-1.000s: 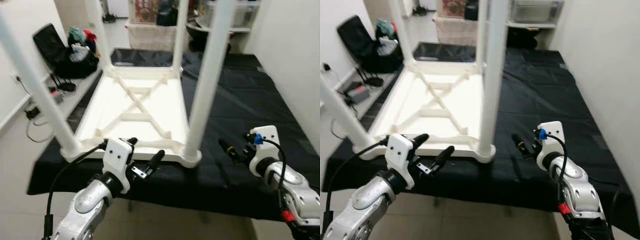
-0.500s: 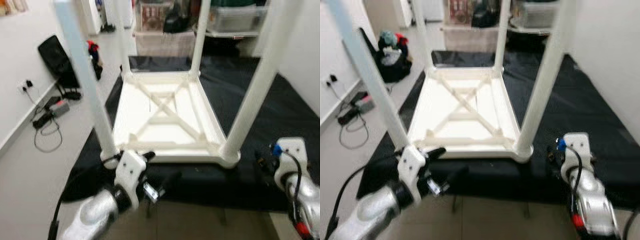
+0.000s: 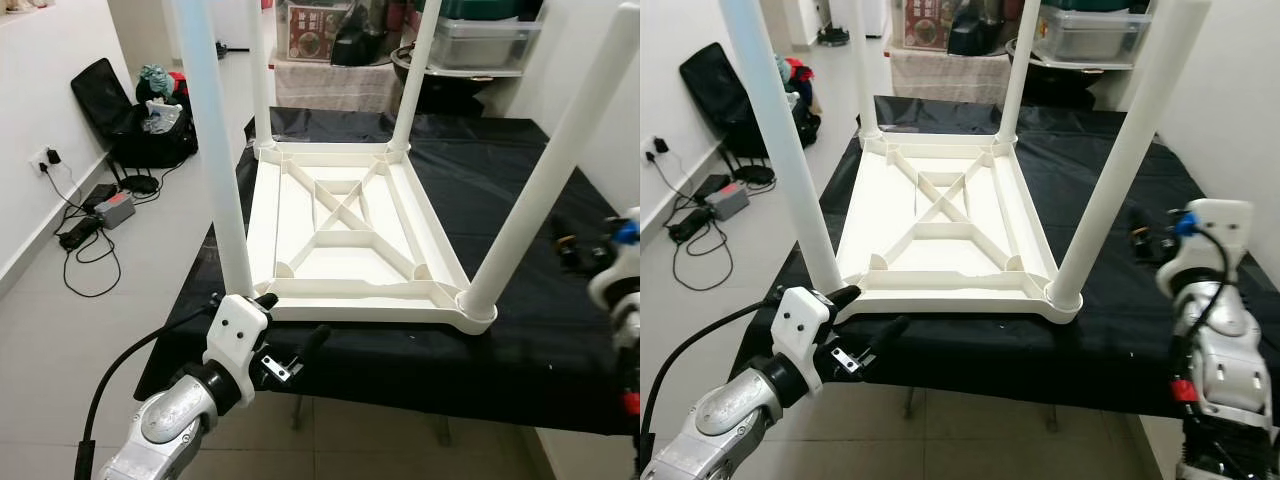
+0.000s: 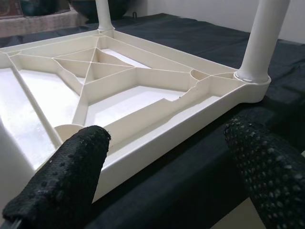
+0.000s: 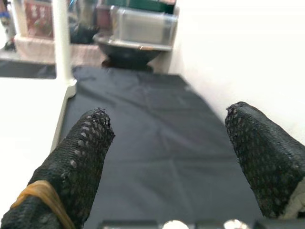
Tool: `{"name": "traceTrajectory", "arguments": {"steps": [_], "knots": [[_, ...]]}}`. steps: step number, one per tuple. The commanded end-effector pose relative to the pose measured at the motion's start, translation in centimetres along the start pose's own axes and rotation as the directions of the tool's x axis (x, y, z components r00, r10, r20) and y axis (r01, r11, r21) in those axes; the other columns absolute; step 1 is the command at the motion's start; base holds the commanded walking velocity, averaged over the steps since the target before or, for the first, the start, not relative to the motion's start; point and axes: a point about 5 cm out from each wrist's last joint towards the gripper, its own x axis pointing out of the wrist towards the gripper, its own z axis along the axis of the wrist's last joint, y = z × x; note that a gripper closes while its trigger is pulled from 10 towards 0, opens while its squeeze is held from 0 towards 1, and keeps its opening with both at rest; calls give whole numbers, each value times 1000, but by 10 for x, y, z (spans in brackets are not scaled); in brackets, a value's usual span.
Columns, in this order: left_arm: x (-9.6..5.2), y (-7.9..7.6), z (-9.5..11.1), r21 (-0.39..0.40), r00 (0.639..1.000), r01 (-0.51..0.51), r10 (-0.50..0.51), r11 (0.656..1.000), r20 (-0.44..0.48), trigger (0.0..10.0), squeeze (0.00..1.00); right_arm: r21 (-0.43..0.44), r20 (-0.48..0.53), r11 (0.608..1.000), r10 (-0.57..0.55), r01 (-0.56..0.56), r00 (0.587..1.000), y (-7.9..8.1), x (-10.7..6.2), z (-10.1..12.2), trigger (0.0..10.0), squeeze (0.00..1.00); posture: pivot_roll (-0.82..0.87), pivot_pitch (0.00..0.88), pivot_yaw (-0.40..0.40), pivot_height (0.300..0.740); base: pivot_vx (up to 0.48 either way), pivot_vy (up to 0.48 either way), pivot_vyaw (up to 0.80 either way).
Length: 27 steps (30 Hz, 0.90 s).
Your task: Building children table
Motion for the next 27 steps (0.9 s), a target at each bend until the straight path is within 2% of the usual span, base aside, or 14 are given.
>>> {"name": "traceTrajectory", "arguments": {"steps": [1,2,4,5,6,8,12,14,15,16,20,23,24,27], "knots": [[2,-2,1,-3,1000,14,-14,1000,6,10000,0,36,119,999,28,-33,993,-7,4,27,10000,0,-122,77,-34,740,0,0,0],[3,-1,2,0,1000,18,-18,1000,11,10000,0,57,187,992,96,-108,978,-4,5,45,10000,0,-123,76,-32,740,0,0,0],[3,-1,2,0,1000,18,-18,1000,11,10000,0,57,187,992,96,-108,978,-4,5,45,10000,0,-123,76,-32,740,0,0,0],[4,0,4,3,1000,21,-21,1000,15,10000,0,87,248,978,162,-189,955,0,4,60,10000,0,-124,75,-32,740,0,0,0],[4,0,4,3,1000,21,-21,1000,15,10000,0,87,248,978,162,-189,955,0,4,60,10000,0,-124,75,-32,740,0,0,0],[6,1,5,11,1000,19,-19,1000,25,10000,0,74,342,931,312,-357,886,13,1,86,10000,0,-126,74,-30,740,0,0,0],[6,1,5,11,1000,19,-19,1000,25,10000,0,74,342,931,312,-357,886,13,1,86,10000,0,-126,74,-30,740,0,0,0],[8,2,8,15,999,18,-18,1000,38,10000,0,104,427,855,424,-509,799,27,-5,109,10000,0,-126,75,-30,740,0,0,0],[8,2,8,15,999,18,-18,1000,38,10000,0,104,427,855,424,-509,799,27,-5,109,10000,0,-126,75,-30,740,0,0,0],[9,2,8,17,999,18,-18,1000,42,10000,0,128,459,824,444,-552,769,31,-7,116,10000,0,-126,75,-30,740,0,0,0],[10,2,11,17,998,18,-19,1000,52,10000,0,159,503,787,454,-596,735,37,-6,128,10000,0,-125,71,-31,740,0,0,0],[10,2,11,17,998,18,-19,1000,52,10000,0,159,503,787,454,-596,735,37,-6,128,10000,0,-125,71,-31,740,0,0,0],[12,1,13,21,998,19,-21,1000,60,10000,0,150,505,773,476,-616,720,45,-1,136,10000,0,-124,70,-36,740,0,0,0],[12,1,14,26,998,20,-22,999,65,10000,0,137,492,775,488,-617,721,50,2,138,10000,0,-124,70,-37,740,0,0,0]]}}
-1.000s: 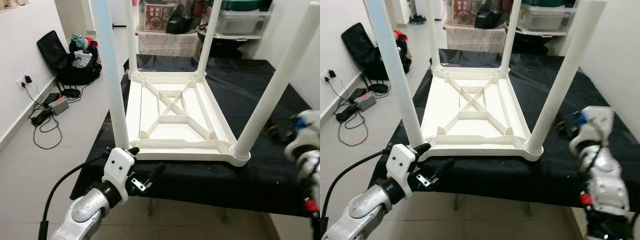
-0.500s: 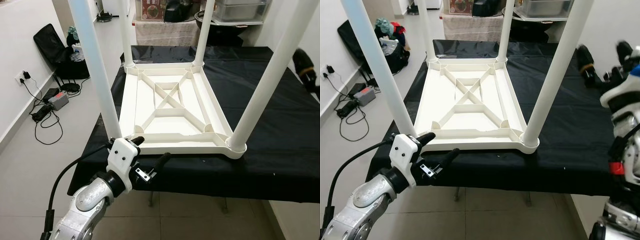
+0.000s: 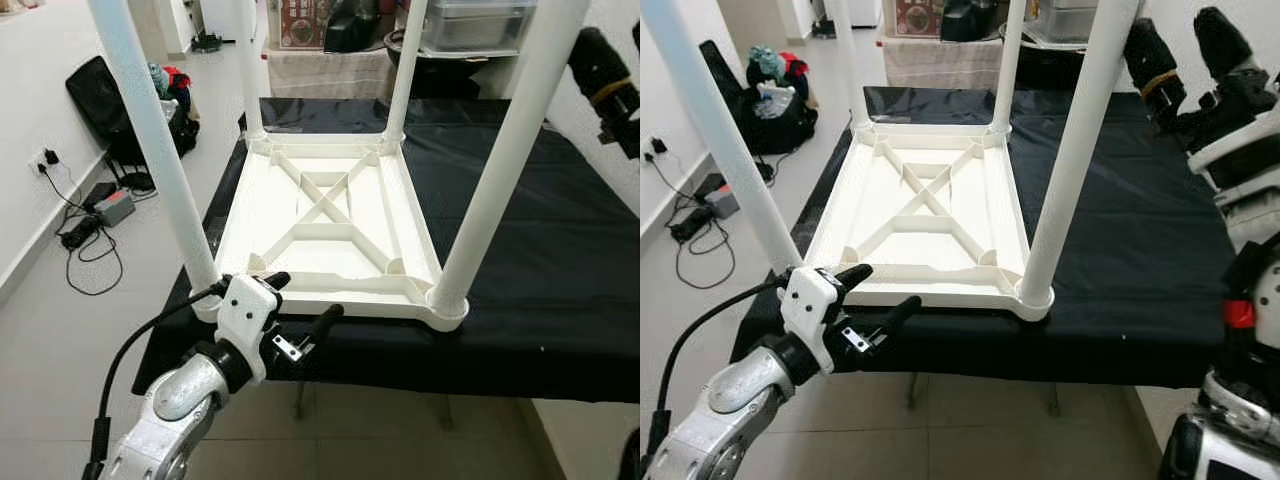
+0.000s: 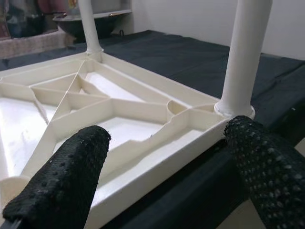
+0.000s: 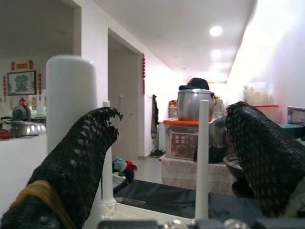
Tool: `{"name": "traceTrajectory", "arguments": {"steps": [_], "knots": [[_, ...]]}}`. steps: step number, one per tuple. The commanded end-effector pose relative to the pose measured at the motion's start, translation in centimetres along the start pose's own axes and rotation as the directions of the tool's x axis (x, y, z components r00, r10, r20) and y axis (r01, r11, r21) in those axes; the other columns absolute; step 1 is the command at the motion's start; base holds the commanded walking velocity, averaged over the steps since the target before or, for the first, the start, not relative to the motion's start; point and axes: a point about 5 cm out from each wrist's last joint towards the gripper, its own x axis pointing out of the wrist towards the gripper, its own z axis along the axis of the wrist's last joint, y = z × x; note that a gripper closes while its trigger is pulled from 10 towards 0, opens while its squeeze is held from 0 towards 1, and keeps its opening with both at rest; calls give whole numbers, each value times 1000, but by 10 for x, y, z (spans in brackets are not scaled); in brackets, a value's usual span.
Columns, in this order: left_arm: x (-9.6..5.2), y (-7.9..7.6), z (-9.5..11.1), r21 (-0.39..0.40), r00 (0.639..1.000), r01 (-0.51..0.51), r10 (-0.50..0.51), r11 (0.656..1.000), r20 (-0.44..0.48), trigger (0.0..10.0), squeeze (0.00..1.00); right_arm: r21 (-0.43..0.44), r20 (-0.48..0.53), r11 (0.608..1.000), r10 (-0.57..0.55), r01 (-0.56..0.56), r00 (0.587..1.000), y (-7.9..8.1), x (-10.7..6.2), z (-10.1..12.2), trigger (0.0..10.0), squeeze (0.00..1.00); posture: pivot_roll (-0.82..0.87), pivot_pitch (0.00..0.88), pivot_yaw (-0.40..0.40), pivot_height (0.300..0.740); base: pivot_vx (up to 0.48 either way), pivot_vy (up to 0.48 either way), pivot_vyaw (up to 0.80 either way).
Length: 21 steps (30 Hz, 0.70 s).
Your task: Building children table
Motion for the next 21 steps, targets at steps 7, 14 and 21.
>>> {"name": "traceTrajectory", "arguments": {"steps": [7,14,21], "knots": [[4,1,8,12,999,-7,7,1000,35,10000,0,42,-74,996,80,-77,994,16,2,-12,10000,0,-124,69,-44,740,0,0,0],[4,1,8,14,999,0,-1,1000,36,10000,0,191,-75,982,-3,17,997,-4,-24,-25,10000,0,-132,65,-44,740,0,0,0],[5,1,9,12,999,9,-10,1000,40,10000,0,276,-149,917,337,-288,930,32,-57,-33,10000,0,-140,65,-30,740,0,0,0]]}}
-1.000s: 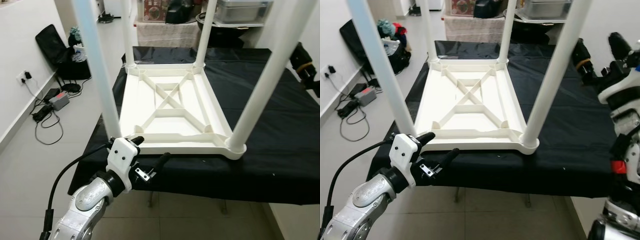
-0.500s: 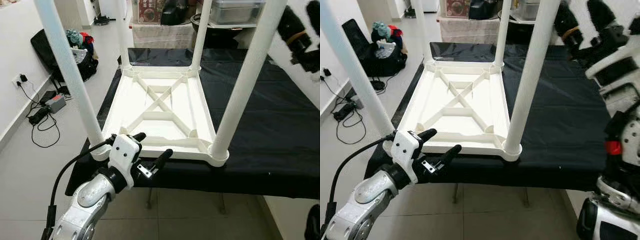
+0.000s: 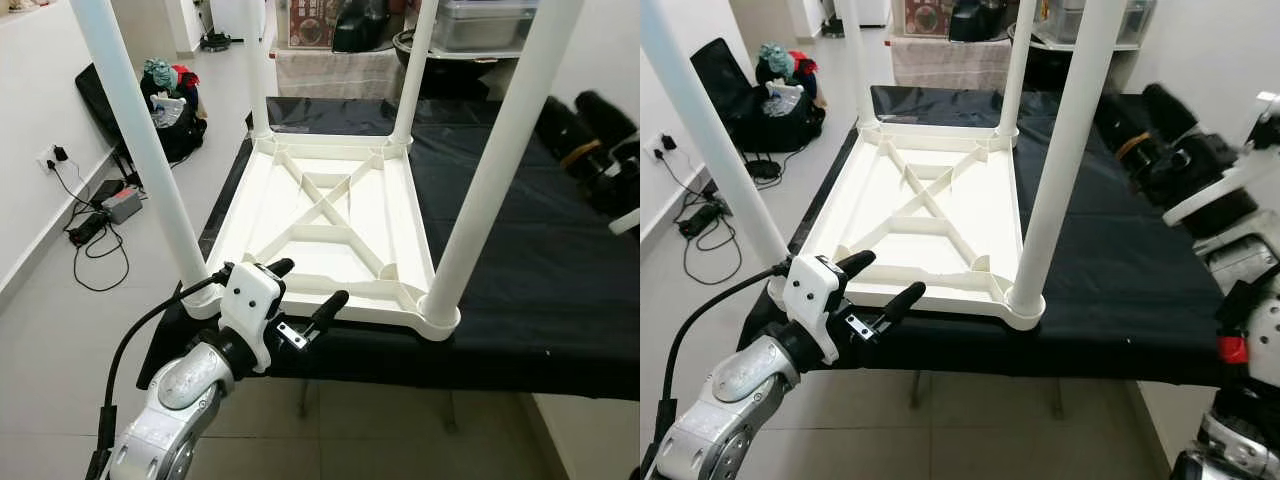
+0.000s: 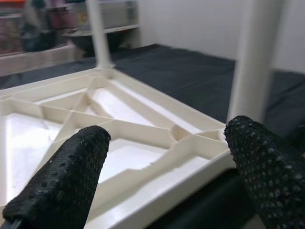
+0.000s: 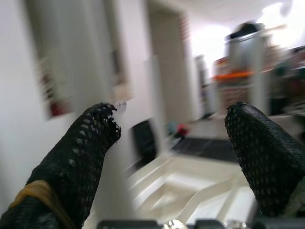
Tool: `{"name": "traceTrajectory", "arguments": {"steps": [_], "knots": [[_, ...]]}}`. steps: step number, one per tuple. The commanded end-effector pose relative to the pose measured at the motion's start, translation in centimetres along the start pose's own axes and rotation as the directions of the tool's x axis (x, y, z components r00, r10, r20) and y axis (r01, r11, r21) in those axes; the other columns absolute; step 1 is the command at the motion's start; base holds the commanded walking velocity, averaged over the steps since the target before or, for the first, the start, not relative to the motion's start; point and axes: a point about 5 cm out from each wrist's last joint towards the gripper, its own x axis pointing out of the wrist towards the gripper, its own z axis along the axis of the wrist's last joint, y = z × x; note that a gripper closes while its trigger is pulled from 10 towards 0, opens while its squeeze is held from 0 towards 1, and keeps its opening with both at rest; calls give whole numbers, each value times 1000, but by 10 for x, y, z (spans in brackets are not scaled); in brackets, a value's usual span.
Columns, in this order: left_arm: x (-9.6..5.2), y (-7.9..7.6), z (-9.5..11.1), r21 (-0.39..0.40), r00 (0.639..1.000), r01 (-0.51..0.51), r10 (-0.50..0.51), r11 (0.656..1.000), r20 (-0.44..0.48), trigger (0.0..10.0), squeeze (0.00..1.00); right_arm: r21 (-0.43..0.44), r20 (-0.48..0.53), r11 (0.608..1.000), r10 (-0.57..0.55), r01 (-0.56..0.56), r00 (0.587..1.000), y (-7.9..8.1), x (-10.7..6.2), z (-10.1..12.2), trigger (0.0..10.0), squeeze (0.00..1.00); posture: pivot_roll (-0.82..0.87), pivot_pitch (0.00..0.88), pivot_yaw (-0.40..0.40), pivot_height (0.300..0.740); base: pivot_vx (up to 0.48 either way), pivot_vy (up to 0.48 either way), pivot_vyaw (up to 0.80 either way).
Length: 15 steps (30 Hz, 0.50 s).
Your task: Building children table
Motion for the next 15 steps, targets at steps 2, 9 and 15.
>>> {"name": "traceTrajectory", "arguments": {"steps": [2,9,15], "knots": [[-1,0,-1,-2,1000,14,-14,1000,-6,10000,0,14,-40,978,211,-210,977,30,2,2,10000,0,-149,63,-19,740,0,0,0],[2,-3,-1,-3,999,32,-32,999,-3,10000,0,-18,-18,959,282,-283,959,49,15,10,10000,0,-157,60,-13,740,0,0,0],[6,-3,3,2,999,34,-34,999,14,10000,0,-133,-2,989,64,-64,998,34,48,17,10000,0,-153,54,-17,740,0,0,0]]}}
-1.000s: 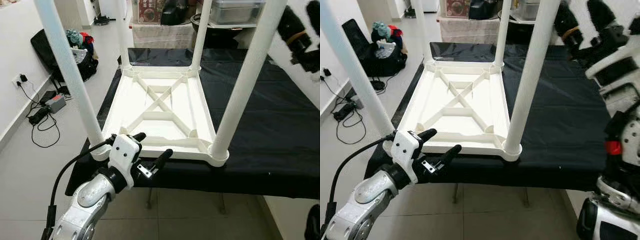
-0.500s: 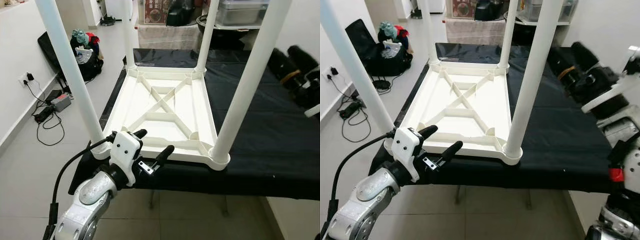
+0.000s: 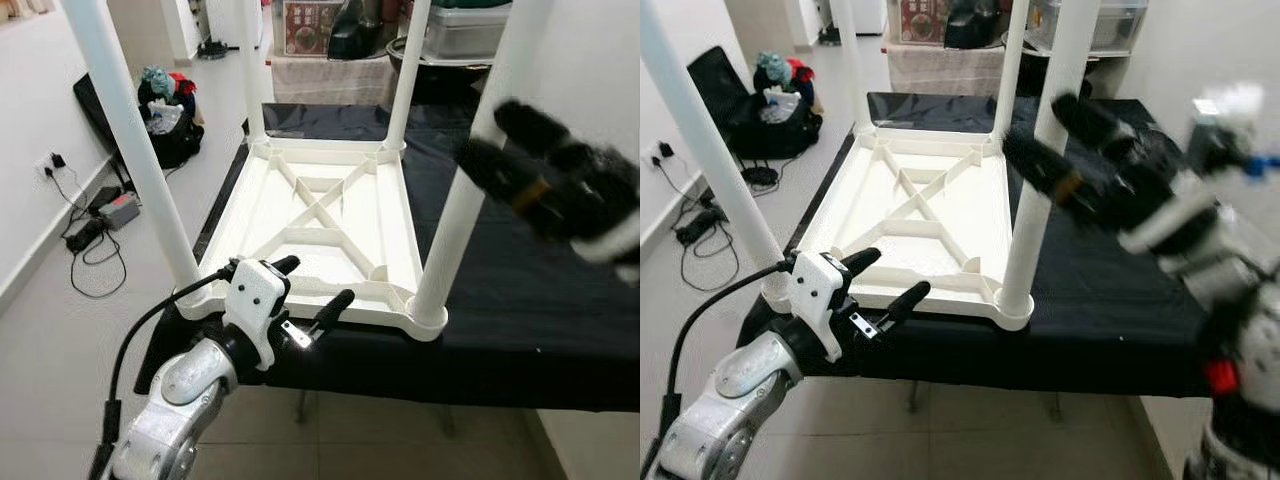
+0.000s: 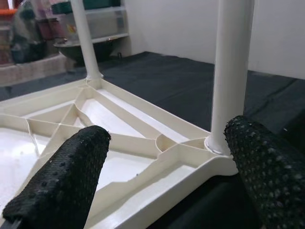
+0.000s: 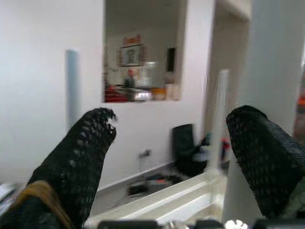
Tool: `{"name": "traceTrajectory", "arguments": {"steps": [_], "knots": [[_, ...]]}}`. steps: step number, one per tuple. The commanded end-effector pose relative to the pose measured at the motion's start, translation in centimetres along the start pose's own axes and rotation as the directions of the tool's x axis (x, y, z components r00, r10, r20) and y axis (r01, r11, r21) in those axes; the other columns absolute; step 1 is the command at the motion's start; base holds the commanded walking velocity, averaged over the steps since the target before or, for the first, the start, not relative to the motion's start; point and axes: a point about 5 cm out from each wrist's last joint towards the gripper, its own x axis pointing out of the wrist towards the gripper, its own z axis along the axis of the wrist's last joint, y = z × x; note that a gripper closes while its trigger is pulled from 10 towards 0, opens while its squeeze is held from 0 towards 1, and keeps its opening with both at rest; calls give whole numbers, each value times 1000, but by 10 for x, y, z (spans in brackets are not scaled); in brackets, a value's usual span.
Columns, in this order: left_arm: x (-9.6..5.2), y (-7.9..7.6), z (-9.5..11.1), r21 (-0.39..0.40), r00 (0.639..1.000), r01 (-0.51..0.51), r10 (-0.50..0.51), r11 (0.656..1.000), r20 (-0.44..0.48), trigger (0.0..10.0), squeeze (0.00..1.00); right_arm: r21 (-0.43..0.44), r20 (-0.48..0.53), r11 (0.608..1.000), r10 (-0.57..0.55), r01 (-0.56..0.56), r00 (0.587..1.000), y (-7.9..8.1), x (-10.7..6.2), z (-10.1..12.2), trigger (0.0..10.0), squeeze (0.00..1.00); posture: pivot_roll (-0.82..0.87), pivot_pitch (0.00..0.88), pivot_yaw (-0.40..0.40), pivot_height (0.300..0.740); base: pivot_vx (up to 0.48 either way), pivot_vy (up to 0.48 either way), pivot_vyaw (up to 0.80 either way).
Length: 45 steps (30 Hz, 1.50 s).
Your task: Building children table
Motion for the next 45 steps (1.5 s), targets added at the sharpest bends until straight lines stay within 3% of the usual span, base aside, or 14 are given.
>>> {"name": "traceTrajectory", "arguments": {"steps": [1,7,11,12,18,21,22,26,33,34,36,37,38,45], "knots": [[-1,0,-2,-5,1000,-1,1,1000,-8,10000,0,12,-22,998,-67,67,998,-7,-1,-6,10000,0,-151,54,-21,740,0,0,0],[-2,1,-1,-3,1000,-12,12,1000,-4,10000,0,23,16,998,-65,64,998,-7,2,2,10000,0,-145,54,-29,740,0,0,0],[-2,0,-1,-6,1000,-9,9,1000,-6,10000,0,67,111,998,-24,17,994,-4,1,18,10000,0,-150,54,-28,740,0,0,0],[-2,-1,-1,-8,1000,-6,6,1000,-5,10000,0,87,175,996,-21,5,984,-5,-1,26,10000,0,-152,56,-25,740,0,0,0],[-1,-1,-1,-7,1000,-1,1,1000,-7,10000,0,102,247,994,-67,42,967,-9,1,37,10000,0,-149,58,-24,740,0,0,0],[-1,-1,-2,-7,1000,-1,1,1000,-7,10000,0,107,249,993,-70,44,966,-10,1,38,10000,0,-149,58,-24,740,0,0,0],[-2,-1,-1,-7,1000,-1,1,1000,-7,10000,0,51,176,986,-164,158,971,-20,6,30,10000,0,-145,59,-27,740,0,0,0],[-2,-2,0,-7,1000,-4,4,1000,-4,10000,0,26,121,964,-266,265,956,-29,11,20,10000,0,-142,58,-32,740,0,0,0],[-1,-2,2,-6,1000,-3,3,1000,4,10000,0,-10,84,962,-270,272,959,-27,15,17,10000,0,-143,59,-37,740,0,0,0],[0,-2,6,-3,1000,0,0,1000,20,10000,0,9,95,966,-257,257,962,-26,16,18,4157,0,-142,57,-38,740,0,0,0],[0,-2,9,0,1000,2,-2,1000,31,10000,0,22,103,968,-250,249,963,-25,17,18,4157,0,-143,57,-38,740,0,0,0],[0,-2,10,0,999,3,-3,1000,36,10000,0,29,108,970,-245,243,964,-25,17,18,1020,0,-143,57,-38,740,0,0,0],[1,-2,12,0,999,4,-4,1000,48,10000,0,29,104,971,-240,239,965,-24,17,17,0,0,-142,56,-38,740,0,0,0],[4,-1,29,6,994,12,-13,1000,107,10000,0,38,57,976,-215,213,975,-20,18,6,0,0,-142,55,-38,740,0,0,0]]}}
